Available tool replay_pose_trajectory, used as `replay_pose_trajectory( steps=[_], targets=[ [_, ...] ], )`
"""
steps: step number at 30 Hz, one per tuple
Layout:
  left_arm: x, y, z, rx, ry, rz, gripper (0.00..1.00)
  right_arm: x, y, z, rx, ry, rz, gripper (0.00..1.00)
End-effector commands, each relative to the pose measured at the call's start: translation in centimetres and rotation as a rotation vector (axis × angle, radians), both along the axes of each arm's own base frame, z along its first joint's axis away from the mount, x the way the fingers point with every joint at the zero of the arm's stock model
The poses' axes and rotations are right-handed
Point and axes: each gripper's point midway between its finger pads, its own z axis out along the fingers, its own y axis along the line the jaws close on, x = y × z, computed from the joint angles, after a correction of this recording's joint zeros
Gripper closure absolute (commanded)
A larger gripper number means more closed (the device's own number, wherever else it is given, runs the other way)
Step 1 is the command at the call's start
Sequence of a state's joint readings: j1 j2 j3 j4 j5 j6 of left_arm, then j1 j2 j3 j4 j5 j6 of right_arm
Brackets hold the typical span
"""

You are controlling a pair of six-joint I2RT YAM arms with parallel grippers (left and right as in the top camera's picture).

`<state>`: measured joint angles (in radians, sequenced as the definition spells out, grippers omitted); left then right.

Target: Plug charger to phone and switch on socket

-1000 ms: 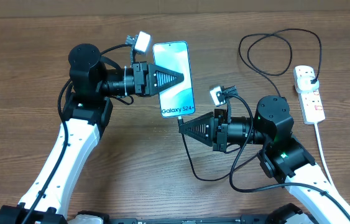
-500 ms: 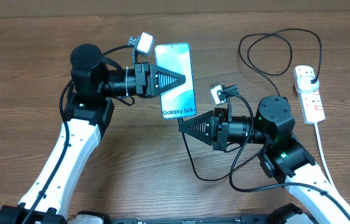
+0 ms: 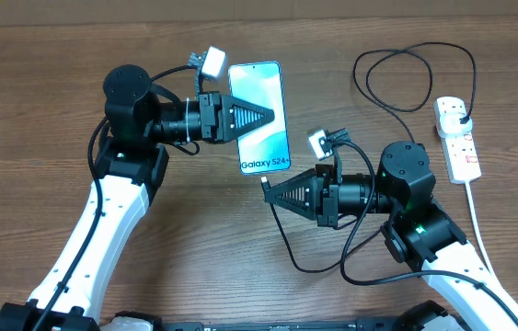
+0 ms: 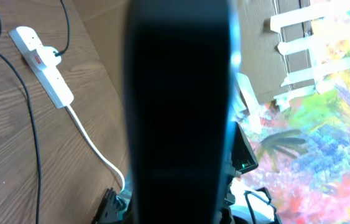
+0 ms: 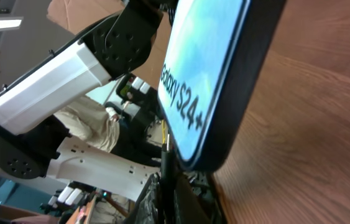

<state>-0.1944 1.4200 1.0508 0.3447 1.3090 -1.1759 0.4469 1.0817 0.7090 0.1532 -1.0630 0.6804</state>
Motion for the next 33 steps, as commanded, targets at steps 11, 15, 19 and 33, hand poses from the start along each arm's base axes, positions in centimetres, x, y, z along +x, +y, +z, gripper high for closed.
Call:
replay_pose_trajectory(
  steps=[11,15,19,33],
  targets=[
    [-0.4,1.0,1.1,-0.006,-0.053,-0.01,0.96,0.4,0.0,0.4,0.007,-0.023,-0.037,0.96],
    [-0.4,1.0,1.1,-0.007,-0.041,-0.012,0.96,0.7,-0.1,0.4,0.005,-0.016,-0.056,0.96],
    [-0.3,0.9,1.1,-0.007,-0.037,-0.004,0.96,1.0,-0.1,0.4,0.004,-0.004,-0.076,0.96],
    [-0.4,0.6,1.1,-0.008,-0.025,-0.005,0.96,1.1,-0.1,0.9,0.019,-0.028,-0.075,0.96]
  ],
)
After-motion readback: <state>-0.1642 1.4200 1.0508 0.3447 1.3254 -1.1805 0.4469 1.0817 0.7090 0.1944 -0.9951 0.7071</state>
